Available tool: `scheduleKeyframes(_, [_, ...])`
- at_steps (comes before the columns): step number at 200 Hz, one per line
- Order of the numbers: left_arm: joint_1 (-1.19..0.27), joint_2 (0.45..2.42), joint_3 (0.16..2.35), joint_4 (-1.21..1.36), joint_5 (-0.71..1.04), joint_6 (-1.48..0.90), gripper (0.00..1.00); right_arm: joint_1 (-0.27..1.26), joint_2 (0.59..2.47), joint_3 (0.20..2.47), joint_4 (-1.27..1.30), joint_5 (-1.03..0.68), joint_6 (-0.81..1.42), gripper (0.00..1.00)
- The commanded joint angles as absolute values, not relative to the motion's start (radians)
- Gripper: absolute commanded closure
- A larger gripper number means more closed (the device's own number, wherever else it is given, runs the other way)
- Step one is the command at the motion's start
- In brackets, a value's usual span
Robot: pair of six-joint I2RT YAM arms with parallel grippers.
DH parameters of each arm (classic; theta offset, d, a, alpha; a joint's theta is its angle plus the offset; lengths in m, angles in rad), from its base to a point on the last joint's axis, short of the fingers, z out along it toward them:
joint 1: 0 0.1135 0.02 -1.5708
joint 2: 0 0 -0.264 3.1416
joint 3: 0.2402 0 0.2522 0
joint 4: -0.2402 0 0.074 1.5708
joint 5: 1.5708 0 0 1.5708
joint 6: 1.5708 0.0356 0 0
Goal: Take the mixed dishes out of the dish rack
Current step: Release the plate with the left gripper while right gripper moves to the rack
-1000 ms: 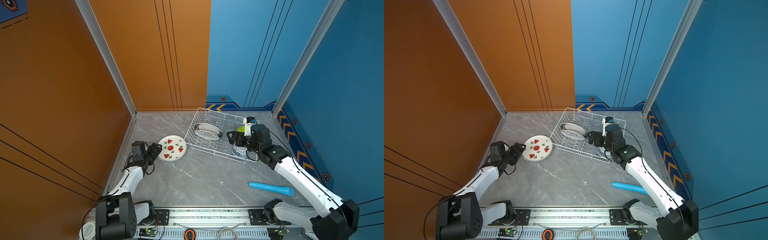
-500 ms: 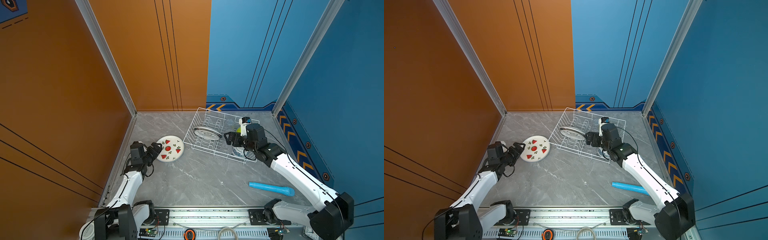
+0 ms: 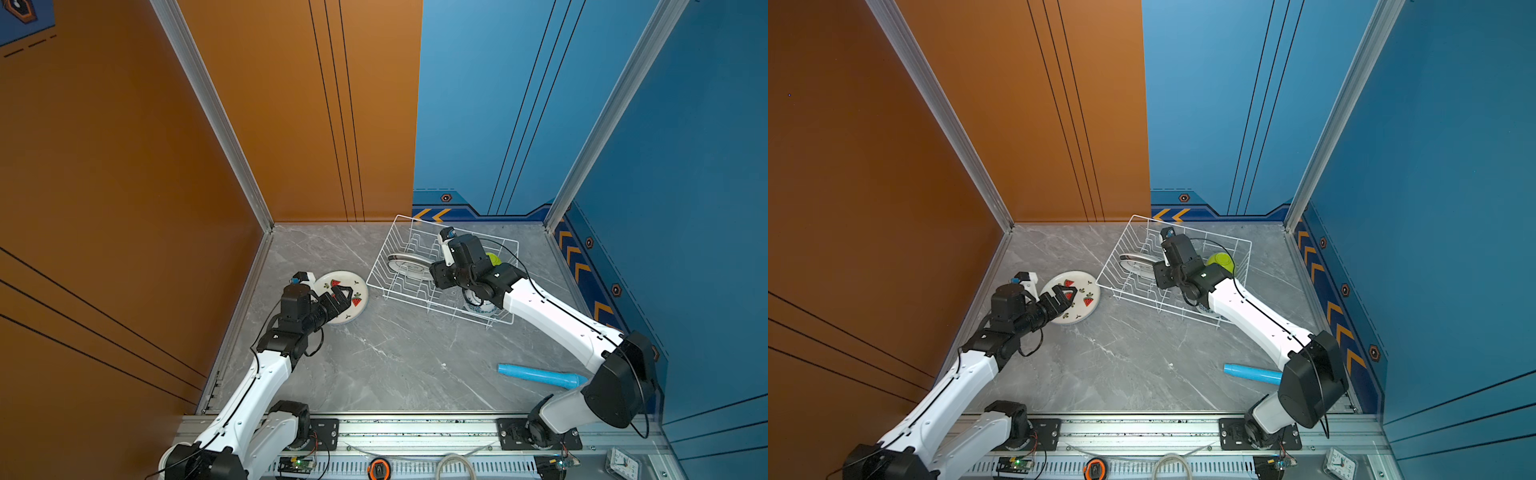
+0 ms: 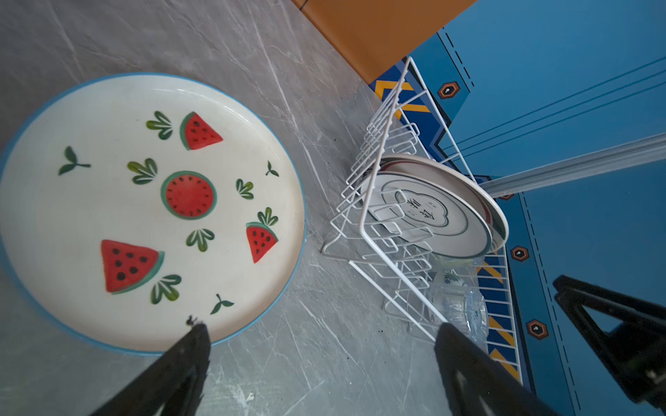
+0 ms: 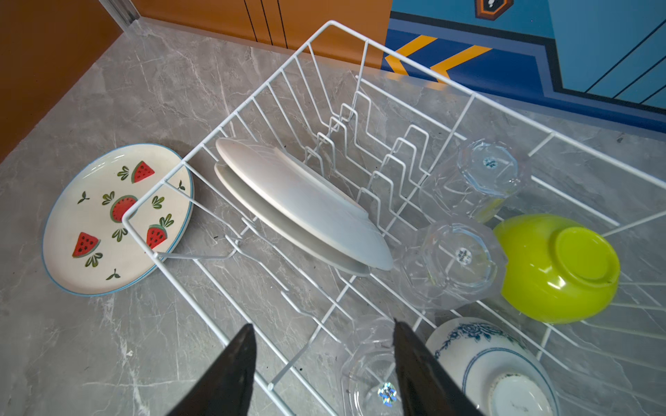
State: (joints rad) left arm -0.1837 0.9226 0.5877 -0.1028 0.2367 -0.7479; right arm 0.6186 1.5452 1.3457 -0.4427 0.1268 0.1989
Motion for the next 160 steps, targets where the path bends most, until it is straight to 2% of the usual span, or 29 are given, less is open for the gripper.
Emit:
scheduleKeyframes(1, [-0.250,0.899,0.627,-0.143,0.180,-0.665,0.02,0.624,1.602,1.417,-0.514,0.170,0.132,0.49])
scheduleKeyframes(47, [-0.316,0.878,0.627,-0.145,0.222,-0.604,0.02,0.634,1.720,1.545,-0.560,0.167,0.080,0.56])
scheduleKeyframes(94, [-0.324,0.858,0.598,-0.144,0.235,-0.621,0.02,0.659,1.796,1.621,-0.612,0.224,0.045,0.56])
scheduleKeyframes(160, [-0.327,0.873,0.586,-0.110,0.221,-0.634,0.02,0.695,1.880,1.715,-0.691,0.386,-0.017,0.56])
